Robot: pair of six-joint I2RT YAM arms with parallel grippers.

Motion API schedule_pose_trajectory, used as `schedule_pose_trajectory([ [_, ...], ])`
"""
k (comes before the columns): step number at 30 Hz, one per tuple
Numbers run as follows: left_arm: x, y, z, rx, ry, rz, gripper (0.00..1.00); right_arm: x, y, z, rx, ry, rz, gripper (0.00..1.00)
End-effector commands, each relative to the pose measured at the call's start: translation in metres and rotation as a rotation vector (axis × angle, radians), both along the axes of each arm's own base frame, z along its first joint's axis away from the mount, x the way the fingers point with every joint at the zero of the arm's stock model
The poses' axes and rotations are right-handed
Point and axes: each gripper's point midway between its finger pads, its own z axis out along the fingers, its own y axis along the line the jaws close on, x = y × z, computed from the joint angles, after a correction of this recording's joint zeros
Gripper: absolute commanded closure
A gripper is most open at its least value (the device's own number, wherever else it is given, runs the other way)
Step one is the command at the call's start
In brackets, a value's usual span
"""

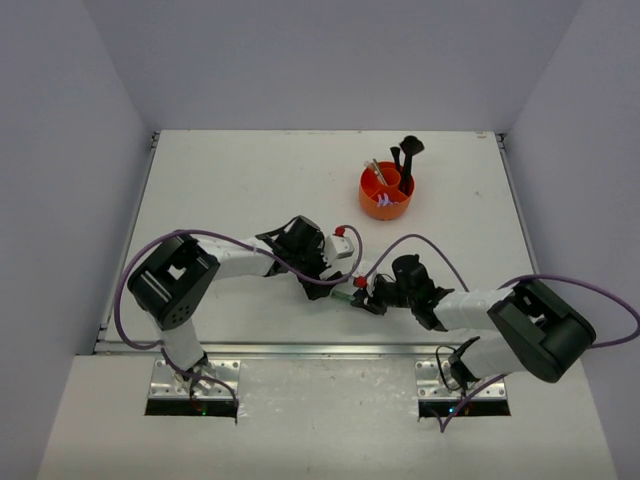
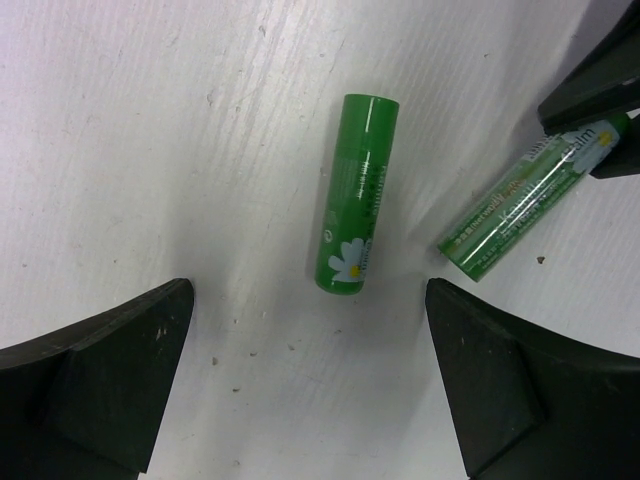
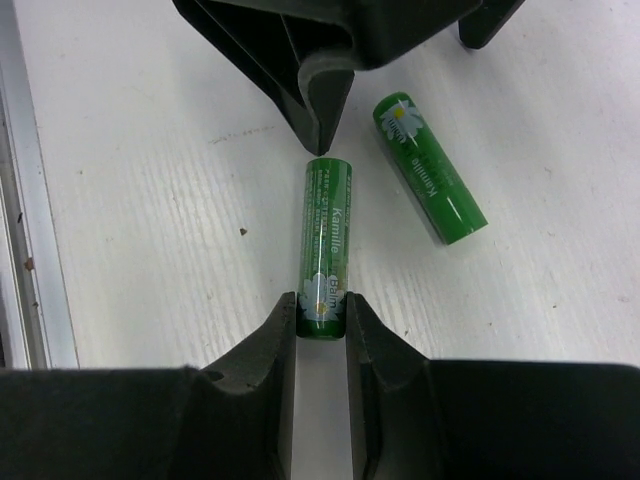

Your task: Organize the makeup

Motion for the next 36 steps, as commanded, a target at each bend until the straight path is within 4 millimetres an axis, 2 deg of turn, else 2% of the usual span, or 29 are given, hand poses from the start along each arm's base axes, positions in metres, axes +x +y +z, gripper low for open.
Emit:
schedule_pose_trajectory([
  [1, 0.005, -0.009, 0.002, -0.015, 0.006, 0.011, 0.00, 0.003, 0.002, 0.014, 0.027, -0.007, -0.027, 1.00],
  [9, 0.009, -0.013, 0.000, -0.018, 0.018, 0.032, 0.00, -0.006, -0.003, 0.029, 0.068, 0.016, -0.067, 1.00],
  [14, 0.009, -0.013, -0.001, -0.013, 0.017, 0.032, 0.00, -0.012, -0.001, 0.043, 0.082, 0.007, -0.025, 1.00],
  [21, 0.010, -0.011, -0.002, -0.005, 0.018, 0.039, 0.00, -0.021, -0.017, 0.060, -0.020, -0.062, 0.047, 1.00],
  [25, 0.009, -0.011, -0.003, -0.001, 0.019, 0.039, 0.00, -0.013, -0.019, 0.096, 0.031, -0.190, 0.022, 1.00],
  [30, 0.008, -0.011, -0.003, -0.002, 0.023, 0.037, 0.00, 0.001, -0.022, 0.139, 0.079, -0.255, -0.035, 1.00],
  [33, 0.008, -0.010, -0.003, -0.001, 0.024, 0.040, 0.00, 0.016, -0.026, 0.169, 0.099, -0.299, -0.087, 1.00],
  [34, 0.008, -0.011, -0.003, -0.001, 0.024, 0.037, 0.00, 0.022, -0.026, 0.184, 0.119, -0.312, -0.106, 1.00],
  [36, 0.007, -0.010, -0.003, -0.002, 0.026, 0.039, 0.00, 0.033, -0.032, 0.200, 0.139, -0.323, -0.150, 1.00],
])
